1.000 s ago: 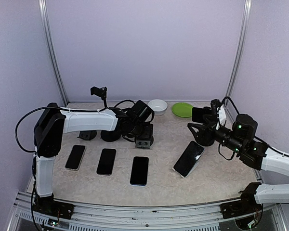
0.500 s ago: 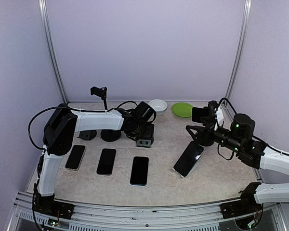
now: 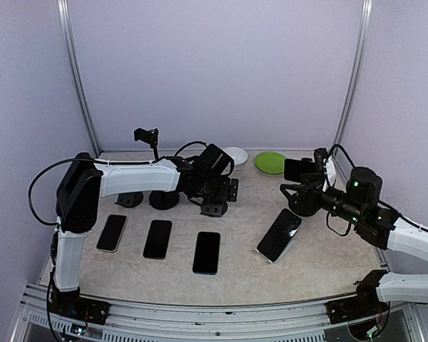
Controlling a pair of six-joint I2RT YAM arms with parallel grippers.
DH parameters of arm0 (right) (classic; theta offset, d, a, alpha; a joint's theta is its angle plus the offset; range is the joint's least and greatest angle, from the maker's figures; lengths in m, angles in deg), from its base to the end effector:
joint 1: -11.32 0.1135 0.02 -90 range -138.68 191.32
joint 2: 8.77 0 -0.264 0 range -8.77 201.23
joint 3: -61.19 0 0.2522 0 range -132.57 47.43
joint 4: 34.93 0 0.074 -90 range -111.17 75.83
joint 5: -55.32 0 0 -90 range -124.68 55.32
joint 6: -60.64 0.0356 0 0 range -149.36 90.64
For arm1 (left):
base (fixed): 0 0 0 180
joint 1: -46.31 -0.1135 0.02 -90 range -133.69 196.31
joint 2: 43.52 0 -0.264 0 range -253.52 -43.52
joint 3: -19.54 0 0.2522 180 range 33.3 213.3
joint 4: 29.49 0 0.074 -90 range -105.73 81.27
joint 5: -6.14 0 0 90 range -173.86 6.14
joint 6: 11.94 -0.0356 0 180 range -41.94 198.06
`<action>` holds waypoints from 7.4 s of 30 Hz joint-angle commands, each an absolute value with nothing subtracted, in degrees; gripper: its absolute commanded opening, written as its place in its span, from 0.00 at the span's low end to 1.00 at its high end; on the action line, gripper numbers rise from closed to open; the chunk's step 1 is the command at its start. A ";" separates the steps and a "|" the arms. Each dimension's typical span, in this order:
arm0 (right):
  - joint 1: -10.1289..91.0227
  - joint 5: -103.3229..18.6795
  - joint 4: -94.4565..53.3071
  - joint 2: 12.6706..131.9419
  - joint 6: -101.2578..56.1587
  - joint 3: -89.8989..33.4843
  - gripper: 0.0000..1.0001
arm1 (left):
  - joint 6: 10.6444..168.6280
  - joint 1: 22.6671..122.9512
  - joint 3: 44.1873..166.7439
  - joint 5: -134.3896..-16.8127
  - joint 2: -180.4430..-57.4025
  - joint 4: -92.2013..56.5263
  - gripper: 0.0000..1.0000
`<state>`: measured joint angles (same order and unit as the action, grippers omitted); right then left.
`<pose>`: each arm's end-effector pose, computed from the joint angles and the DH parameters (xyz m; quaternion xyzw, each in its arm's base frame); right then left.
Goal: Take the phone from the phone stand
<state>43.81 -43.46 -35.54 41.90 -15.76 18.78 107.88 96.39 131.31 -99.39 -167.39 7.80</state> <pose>0.1746 0.1176 0.2669 -0.1729 0.7321 0.3100 0.5815 0.3180 -0.3653 0.1976 0.1173 0.9230 -0.1236 0.3450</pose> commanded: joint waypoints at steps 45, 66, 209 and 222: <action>31.80 -50.68 -31.10 33.22 -11.21 21.19 1.00 | 100.45 118.55 142.72 -95.06 -176.69 4.77 0.99; 31.71 -49.57 -28.87 33.63 -7.10 22.75 1.00 | 102.09 118.09 140.21 -96.92 -171.25 0.32 0.65; 59.88 -9.05 -10.32 84.48 6.67 -12.85 0.47 | 109.43 107.13 93.04 -103.02 -134.05 -24.57 0.57; 54.72 -12.21 -14.51 93.88 0.45 -20.23 0.49 | 109.92 106.95 92.53 -103.02 -133.86 -23.74 0.57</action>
